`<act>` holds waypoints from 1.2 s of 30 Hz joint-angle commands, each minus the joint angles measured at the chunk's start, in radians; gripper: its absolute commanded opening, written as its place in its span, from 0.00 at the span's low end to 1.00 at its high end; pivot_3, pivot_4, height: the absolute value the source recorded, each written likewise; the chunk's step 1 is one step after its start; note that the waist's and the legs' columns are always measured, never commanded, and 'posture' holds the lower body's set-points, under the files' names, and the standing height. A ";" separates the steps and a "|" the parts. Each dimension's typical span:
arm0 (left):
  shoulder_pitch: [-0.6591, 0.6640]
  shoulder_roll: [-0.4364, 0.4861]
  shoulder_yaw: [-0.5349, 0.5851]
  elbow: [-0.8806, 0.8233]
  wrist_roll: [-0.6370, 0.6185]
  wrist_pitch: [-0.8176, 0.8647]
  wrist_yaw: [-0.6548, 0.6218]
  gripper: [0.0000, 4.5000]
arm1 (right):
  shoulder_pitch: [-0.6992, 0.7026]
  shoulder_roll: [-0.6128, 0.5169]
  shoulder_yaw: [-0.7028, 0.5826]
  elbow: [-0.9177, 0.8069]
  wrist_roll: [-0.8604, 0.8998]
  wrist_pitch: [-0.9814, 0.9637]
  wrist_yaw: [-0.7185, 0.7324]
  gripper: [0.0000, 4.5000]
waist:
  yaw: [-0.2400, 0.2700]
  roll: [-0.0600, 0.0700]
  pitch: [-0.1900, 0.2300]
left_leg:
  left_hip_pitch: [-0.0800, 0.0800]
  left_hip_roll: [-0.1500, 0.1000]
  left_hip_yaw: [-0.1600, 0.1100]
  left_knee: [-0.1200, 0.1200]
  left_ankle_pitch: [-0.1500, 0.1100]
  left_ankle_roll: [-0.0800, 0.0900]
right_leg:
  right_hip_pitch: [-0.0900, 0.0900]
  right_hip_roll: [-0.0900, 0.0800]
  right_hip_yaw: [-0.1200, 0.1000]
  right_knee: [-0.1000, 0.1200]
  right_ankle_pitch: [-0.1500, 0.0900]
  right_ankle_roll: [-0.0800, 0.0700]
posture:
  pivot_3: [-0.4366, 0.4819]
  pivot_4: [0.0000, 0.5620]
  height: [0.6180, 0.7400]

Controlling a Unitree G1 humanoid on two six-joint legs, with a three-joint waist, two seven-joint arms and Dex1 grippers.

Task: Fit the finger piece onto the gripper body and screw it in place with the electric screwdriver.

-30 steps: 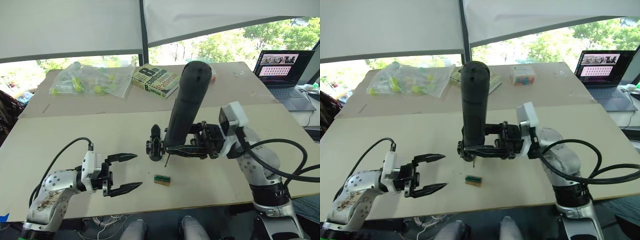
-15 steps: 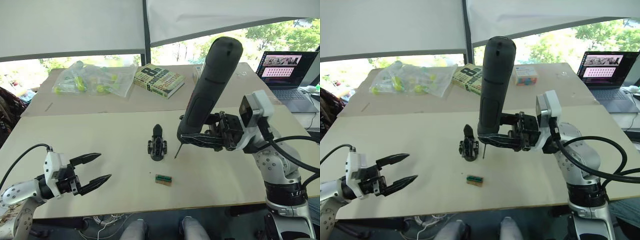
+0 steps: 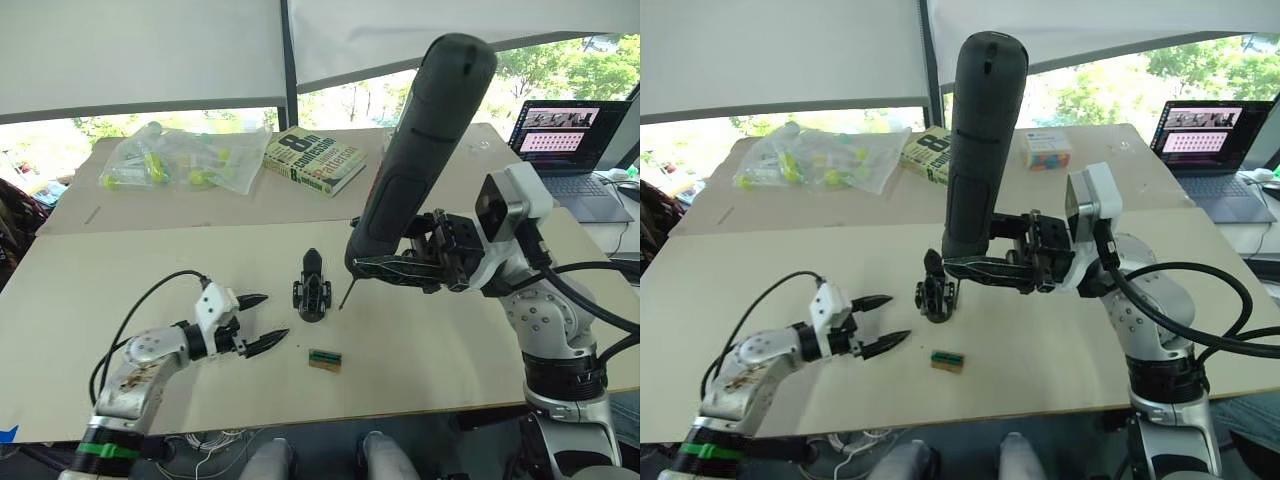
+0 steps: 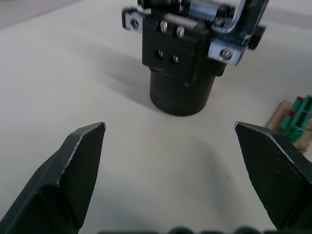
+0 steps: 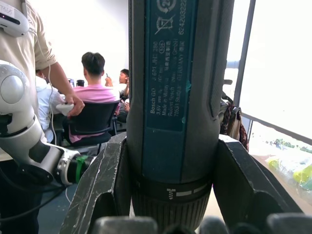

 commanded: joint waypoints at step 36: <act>-0.192 -0.231 -0.128 0.242 0.117 -0.083 -0.001 0.70 | -0.011 -0.018 -0.019 -0.039 -0.013 -0.005 -0.009 0.43 | 0.023 0.000 0.000 | 0.001 -0.002 0.000 0.001 0.000 0.000 | 0.002 -0.001 0.000 0.000 0.001 0.001 | 0.48 0.27 0.98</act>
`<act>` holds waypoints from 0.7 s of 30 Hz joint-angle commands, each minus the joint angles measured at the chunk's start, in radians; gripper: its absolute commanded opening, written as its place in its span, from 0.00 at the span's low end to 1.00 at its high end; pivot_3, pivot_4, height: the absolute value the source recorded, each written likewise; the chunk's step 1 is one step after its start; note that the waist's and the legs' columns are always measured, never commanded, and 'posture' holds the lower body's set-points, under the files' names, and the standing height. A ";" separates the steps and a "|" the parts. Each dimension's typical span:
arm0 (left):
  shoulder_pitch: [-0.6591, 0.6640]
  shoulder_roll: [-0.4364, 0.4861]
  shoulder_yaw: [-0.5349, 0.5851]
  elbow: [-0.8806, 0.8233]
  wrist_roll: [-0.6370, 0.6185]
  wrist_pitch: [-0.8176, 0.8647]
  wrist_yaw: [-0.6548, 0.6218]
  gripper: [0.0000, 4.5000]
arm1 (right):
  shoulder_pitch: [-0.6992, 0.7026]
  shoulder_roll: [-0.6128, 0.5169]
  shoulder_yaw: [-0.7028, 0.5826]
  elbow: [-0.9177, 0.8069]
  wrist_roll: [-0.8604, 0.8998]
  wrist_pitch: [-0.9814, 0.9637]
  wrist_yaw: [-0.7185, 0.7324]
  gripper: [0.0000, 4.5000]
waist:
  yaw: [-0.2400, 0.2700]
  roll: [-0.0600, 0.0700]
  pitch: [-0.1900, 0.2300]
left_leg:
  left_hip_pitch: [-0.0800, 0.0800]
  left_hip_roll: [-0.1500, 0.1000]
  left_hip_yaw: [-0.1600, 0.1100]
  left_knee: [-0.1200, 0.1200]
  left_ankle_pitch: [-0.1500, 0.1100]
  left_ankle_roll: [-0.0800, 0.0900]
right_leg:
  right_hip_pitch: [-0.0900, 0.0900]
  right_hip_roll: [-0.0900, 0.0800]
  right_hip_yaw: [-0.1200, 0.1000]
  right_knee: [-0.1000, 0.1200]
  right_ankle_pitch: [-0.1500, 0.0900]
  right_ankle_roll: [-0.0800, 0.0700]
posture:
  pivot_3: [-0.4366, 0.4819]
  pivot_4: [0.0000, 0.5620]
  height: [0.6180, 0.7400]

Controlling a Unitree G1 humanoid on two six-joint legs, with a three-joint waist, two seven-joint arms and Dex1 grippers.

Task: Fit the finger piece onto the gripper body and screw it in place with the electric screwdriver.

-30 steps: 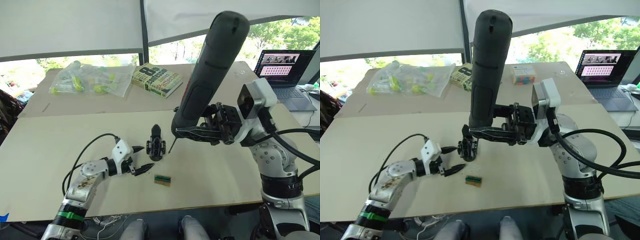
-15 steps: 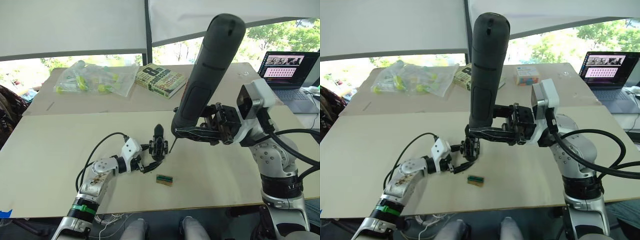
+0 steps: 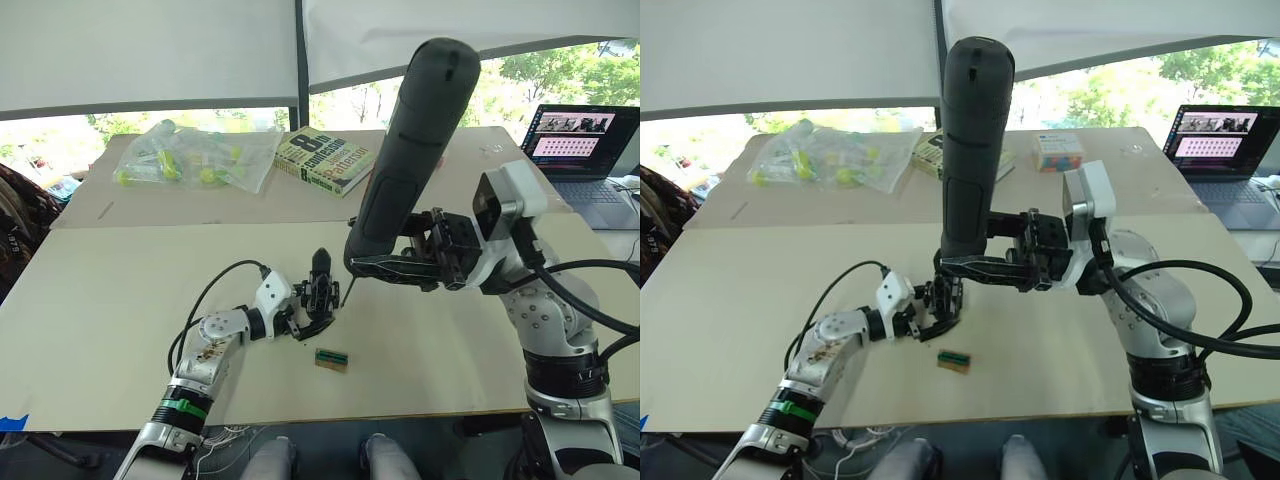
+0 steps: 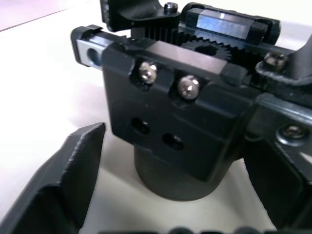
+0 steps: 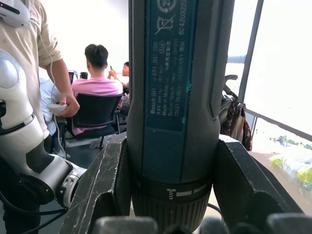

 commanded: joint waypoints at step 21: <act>-0.111 0.043 -0.026 0.213 0.002 -0.164 -0.247 0.52 | 0.010 -0.055 -0.042 -0.065 0.047 0.038 -0.009 0.43 | -0.008 0.000 0.000 | -0.001 0.000 0.000 0.000 0.000 0.000 | -0.001 0.000 0.000 -0.001 0.000 0.000 | 0.48 0.27 0.98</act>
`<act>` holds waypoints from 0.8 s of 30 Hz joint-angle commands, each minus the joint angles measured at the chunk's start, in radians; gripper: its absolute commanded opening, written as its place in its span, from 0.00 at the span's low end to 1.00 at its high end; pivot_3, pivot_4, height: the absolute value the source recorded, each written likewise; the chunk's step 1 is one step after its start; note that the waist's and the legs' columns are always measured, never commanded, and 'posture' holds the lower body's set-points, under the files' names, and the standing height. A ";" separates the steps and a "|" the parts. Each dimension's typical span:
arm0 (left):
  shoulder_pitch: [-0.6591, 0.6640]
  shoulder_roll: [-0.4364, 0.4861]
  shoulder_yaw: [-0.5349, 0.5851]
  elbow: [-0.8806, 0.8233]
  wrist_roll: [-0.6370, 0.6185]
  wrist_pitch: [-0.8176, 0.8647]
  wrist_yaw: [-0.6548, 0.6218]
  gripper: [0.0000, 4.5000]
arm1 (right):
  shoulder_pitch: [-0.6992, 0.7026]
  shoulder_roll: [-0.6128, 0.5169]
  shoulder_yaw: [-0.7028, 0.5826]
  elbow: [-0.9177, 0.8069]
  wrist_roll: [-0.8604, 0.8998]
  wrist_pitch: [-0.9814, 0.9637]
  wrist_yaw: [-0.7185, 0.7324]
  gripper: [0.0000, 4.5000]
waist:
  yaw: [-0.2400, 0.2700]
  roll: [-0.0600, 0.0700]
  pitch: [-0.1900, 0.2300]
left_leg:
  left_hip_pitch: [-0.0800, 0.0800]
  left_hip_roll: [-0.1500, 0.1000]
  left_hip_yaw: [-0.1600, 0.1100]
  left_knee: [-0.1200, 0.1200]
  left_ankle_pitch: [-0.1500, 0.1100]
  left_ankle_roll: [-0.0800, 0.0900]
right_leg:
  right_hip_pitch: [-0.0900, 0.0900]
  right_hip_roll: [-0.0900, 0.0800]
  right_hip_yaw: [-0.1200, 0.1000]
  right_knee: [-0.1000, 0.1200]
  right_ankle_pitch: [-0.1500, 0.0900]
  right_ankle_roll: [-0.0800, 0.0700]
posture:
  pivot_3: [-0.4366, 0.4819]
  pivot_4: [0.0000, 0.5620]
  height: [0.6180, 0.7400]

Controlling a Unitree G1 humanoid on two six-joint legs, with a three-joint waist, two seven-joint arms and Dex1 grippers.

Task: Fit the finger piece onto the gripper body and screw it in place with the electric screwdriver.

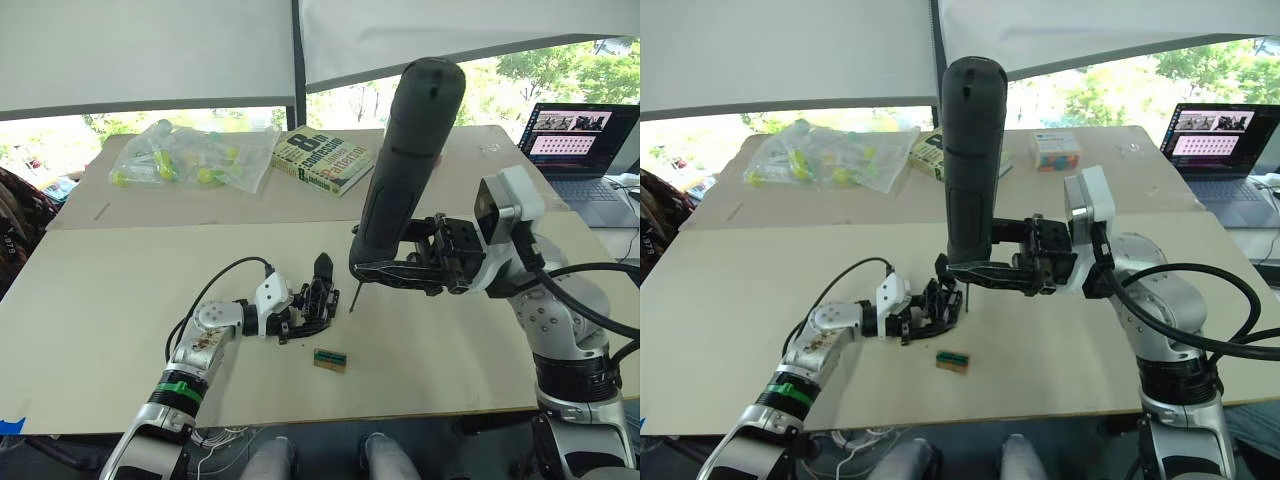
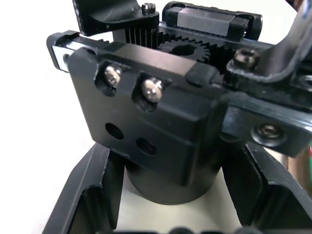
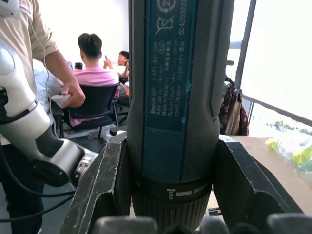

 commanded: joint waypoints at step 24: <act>0.205 -0.040 0.036 -0.277 0.000 0.072 0.226 0.99 | -0.010 -0.013 -0.037 -0.042 0.052 0.016 -0.005 0.43 | -0.014 0.000 0.000 | 0.000 0.001 0.000 0.000 0.000 0.000 | 0.000 0.000 0.000 0.001 0.000 0.000 | 0.48 0.27 0.98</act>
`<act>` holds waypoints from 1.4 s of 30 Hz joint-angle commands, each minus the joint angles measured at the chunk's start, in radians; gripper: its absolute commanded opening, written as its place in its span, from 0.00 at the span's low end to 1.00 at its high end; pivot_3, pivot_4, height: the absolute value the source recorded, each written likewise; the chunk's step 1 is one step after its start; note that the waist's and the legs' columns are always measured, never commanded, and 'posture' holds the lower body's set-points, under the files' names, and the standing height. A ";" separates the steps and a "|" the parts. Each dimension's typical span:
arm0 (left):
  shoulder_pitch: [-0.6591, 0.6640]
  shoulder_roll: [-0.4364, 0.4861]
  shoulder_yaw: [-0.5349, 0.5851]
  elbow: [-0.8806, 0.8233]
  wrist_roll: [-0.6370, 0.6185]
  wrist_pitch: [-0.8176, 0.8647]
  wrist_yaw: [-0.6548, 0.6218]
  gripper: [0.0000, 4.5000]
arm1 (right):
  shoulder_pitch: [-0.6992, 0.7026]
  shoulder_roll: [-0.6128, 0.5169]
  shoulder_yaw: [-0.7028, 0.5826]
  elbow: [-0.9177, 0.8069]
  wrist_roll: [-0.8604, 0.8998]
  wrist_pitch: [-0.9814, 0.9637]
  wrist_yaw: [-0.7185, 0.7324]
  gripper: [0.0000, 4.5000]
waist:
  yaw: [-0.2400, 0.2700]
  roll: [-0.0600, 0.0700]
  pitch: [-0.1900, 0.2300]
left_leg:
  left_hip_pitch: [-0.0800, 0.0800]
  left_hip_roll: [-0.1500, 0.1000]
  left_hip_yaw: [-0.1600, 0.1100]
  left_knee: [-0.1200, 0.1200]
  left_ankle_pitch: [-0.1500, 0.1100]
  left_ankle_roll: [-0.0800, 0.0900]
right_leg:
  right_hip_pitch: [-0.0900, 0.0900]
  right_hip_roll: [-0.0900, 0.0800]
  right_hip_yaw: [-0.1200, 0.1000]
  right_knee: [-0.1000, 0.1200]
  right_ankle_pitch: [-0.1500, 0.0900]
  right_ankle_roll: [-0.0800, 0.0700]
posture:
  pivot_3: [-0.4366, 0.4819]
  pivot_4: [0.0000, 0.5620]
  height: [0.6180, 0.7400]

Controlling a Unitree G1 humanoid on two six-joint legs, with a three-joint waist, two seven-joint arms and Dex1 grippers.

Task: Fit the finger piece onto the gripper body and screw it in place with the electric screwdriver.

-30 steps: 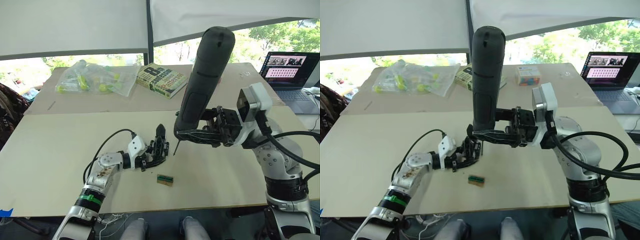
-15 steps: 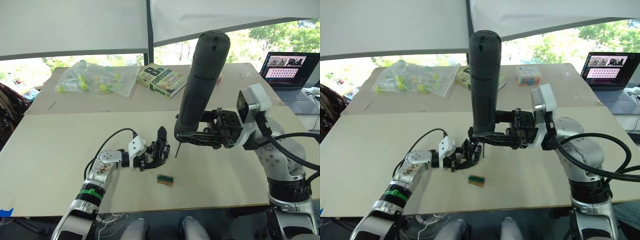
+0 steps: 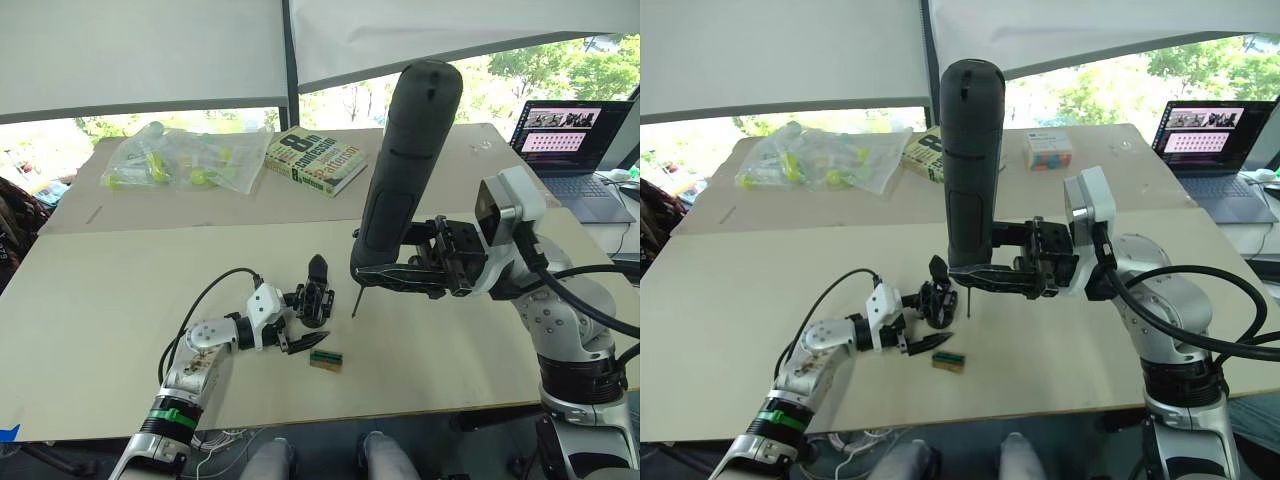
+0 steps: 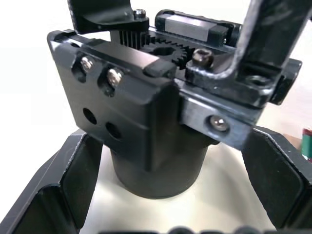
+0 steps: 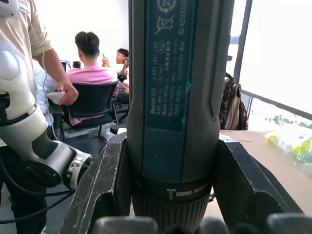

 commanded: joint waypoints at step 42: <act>0.077 -0.002 -0.024 -0.115 0.008 0.099 0.143 0.52 | -0.024 -0.002 -0.034 -0.028 0.037 -0.004 -0.003 0.43 | -0.001 0.000 0.000 | 0.000 0.000 0.000 0.000 0.000 0.000 | 0.001 0.000 0.000 0.000 0.000 0.000 | 0.48 0.27 0.98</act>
